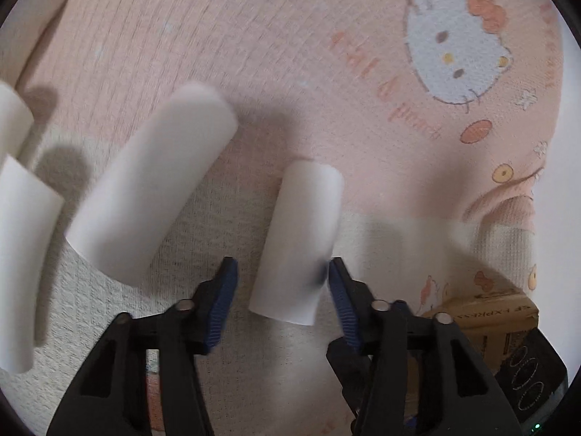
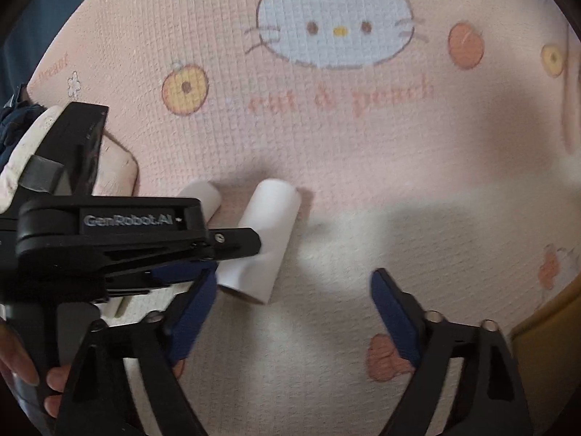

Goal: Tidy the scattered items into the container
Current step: 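Close the right gripper around the nearest white cardboard tube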

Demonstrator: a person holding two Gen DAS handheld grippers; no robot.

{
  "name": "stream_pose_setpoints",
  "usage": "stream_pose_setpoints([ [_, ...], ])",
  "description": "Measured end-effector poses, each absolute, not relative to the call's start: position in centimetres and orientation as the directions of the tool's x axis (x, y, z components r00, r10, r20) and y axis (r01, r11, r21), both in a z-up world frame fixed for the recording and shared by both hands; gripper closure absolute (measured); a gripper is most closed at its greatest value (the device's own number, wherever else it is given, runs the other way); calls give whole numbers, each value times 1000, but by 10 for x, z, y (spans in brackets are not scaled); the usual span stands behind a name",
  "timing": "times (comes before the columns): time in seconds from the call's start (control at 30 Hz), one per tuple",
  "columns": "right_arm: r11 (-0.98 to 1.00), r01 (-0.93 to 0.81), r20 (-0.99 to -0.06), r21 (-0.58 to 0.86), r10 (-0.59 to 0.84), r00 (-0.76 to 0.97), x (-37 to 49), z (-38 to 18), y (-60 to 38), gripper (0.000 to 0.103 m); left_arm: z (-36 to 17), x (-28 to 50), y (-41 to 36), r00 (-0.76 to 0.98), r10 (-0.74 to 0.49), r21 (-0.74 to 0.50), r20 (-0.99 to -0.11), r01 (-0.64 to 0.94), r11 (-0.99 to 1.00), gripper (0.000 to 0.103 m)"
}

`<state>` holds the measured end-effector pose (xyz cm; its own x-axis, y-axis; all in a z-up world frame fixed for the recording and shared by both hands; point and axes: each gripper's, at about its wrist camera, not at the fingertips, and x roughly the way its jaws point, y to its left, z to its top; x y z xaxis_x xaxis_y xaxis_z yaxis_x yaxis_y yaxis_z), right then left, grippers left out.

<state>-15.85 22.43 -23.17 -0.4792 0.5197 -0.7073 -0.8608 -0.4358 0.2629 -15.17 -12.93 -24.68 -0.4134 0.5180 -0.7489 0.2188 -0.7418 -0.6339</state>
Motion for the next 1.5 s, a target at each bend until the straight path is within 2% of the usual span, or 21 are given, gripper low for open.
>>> stream_pose_setpoints([
  [0.03,-443,-852,-712,280,500,-494,-160,-234,225,40,-248,-152,-129,-416,527,-646,-742,230,-728,56],
  [0.1,-449,-842,-726,299,466,-506,-163,-240,228,49,-250,-150,-130,-427,521,-648,-739,238,-724,57],
  [0.27,-468,-806,-707,364,425,-566,-163,-245,228,58,-248,-152,-124,-412,525,-640,-745,218,-737,58],
  [0.43,-461,-785,-730,414,347,-589,-171,-252,232,58,-249,-151,-118,-400,529,-631,-749,186,-753,58],
  [0.57,-467,-788,-765,401,302,-568,-179,-267,236,59,-249,-149,-118,-394,531,-630,-750,182,-755,58],
  [0.97,-481,-794,-748,373,351,-564,-163,-258,216,60,-247,-129,-119,-400,577,-682,-712,196,-705,60],
  [1.23,-500,-798,-780,337,327,-534,-135,-239,179,60,-228,-89,-82,-419,562,-656,-713,117,-745,62],
  [1.5,-554,-788,-828,270,284,-483,-103,-229,131,60,-228,-40,-61,-408,567,-653,-715,103,-750,64],
])
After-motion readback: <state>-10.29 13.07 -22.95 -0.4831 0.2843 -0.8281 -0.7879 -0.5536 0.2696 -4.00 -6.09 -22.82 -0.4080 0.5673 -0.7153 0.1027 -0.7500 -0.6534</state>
